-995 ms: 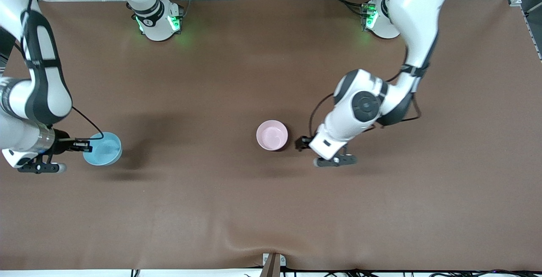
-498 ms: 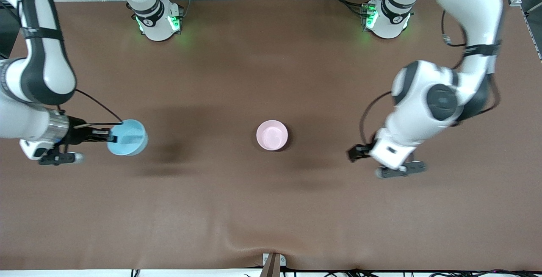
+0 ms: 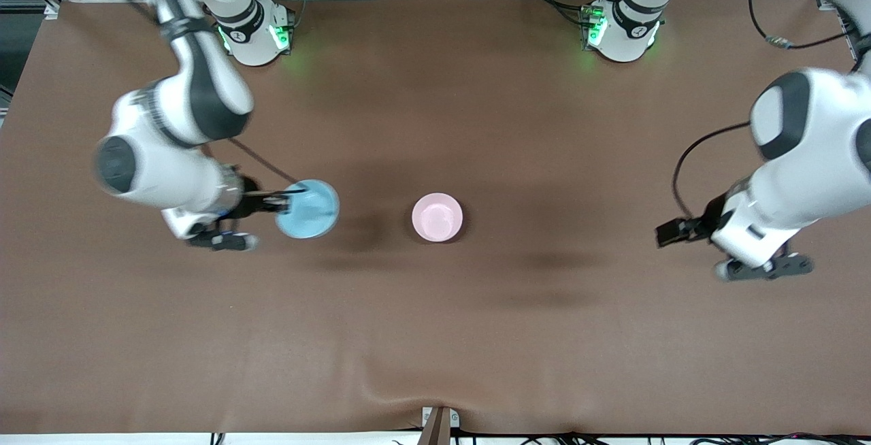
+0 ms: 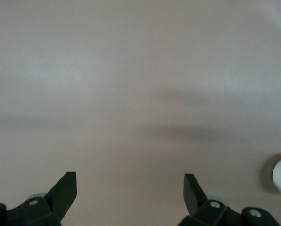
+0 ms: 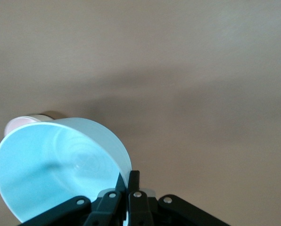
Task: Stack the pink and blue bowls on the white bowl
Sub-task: 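Open the left gripper and withdraw while the right gripper lifts the blue bowl, then lower the blue bowl into the pink bowl with the right gripper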
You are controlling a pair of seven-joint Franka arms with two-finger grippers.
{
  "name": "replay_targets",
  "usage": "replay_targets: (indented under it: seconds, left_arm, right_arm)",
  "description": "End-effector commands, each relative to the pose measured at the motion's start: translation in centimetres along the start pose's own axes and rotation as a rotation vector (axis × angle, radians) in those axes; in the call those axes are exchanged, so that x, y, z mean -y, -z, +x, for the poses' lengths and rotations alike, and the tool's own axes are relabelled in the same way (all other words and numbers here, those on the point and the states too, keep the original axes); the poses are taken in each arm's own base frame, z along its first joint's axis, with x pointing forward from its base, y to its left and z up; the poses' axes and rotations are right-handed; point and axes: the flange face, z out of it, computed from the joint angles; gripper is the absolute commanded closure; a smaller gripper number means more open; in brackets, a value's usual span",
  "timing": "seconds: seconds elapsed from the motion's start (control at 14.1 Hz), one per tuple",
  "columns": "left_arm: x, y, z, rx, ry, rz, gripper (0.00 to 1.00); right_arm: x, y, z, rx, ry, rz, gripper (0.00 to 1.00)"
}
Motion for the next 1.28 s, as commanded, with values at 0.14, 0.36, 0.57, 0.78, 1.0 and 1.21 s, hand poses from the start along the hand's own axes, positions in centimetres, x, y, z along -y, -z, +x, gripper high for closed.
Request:
replay_targets:
  seconds: [0.14, 0.36, 0.57, 0.78, 1.0, 1.21]
  left_arm:
    - [2.0, 9.7, -6.6, 0.021, -0.048, 0.041, 0.00]
    - [3.1, 13.9, -10.3, 0.026, -0.079, 0.050, 0.00]
    - [4.4, 15.0, -10.8, 0.015, -0.107, 0.047, 0.00]
    - [5.1, 15.5, -11.3, 0.013, -0.104, 0.047, 0.00]
    - [5.2, 15.0, -11.2, 0.034, -0.104, 0.046, 0.00]
    - [4.8, 15.0, -11.3, 0.036, -0.112, 0.036, 0.00]
  right_arm:
    - [8.2, -4.9, -4.1, -0.015, -0.125, 0.020, 1.00]
    - [11.2, -8.8, -5.2, 0.026, -0.189, 0.116, 1.00]
    - [12.8, -13.4, -6.0, 0.024, -0.209, 0.118, 1.00]
    - [13.4, -15.7, -5.1, 0.022, -0.226, 0.120, 1.00]
    - [14.6, -18.0, -5.8, 0.031, -0.233, 0.116, 1.00]
    - [14.6, -19.3, -5.7, 0.012, -0.237, 0.123, 1.00]
